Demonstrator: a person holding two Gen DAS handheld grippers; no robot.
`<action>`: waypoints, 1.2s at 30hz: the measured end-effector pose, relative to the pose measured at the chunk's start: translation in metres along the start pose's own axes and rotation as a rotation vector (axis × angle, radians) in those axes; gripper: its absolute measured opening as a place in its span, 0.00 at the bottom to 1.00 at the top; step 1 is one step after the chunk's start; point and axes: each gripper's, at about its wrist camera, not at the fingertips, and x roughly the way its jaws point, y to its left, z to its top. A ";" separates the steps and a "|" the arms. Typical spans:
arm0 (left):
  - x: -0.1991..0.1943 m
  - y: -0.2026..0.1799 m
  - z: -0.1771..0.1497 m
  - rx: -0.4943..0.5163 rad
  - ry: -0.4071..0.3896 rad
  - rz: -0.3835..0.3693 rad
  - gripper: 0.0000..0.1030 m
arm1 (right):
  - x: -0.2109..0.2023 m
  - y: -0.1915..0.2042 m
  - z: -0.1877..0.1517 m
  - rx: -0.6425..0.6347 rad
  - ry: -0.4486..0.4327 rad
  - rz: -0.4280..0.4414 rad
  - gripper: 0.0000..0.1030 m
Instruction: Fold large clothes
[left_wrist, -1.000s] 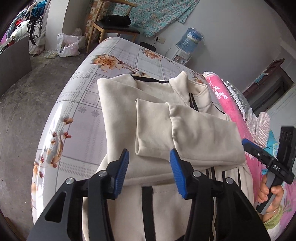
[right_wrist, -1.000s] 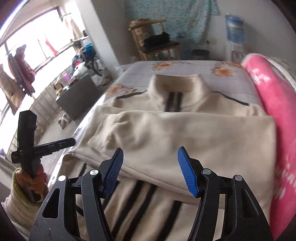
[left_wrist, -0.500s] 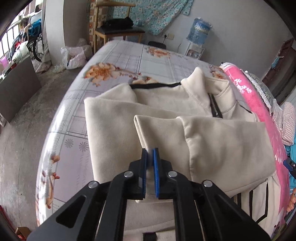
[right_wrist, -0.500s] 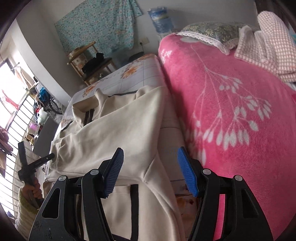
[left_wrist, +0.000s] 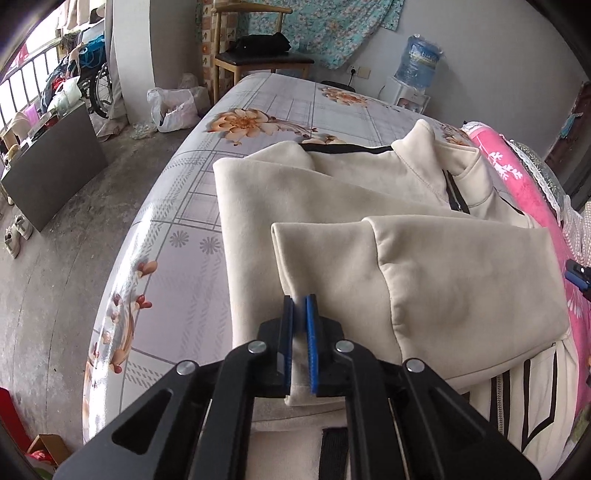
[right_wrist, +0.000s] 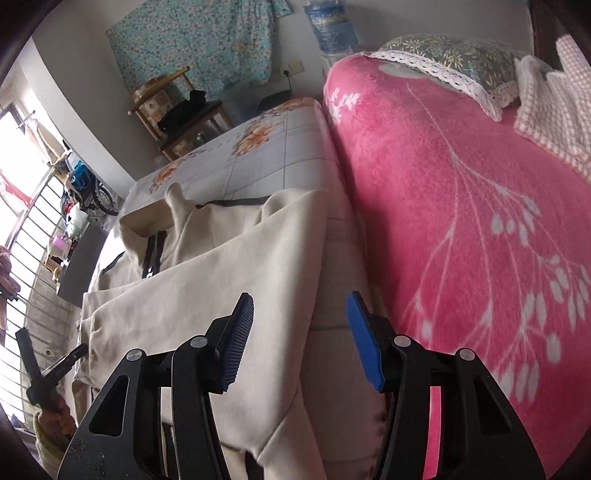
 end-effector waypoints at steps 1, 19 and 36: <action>0.000 0.000 0.000 -0.003 0.000 -0.001 0.06 | 0.010 0.001 0.008 -0.006 0.011 -0.021 0.46; -0.011 0.011 -0.003 -0.020 -0.043 -0.038 0.10 | -0.007 0.003 0.013 -0.073 -0.121 -0.135 0.25; -0.009 -0.017 -0.006 0.057 0.025 -0.074 0.13 | -0.039 0.056 -0.090 -0.373 0.005 -0.200 0.42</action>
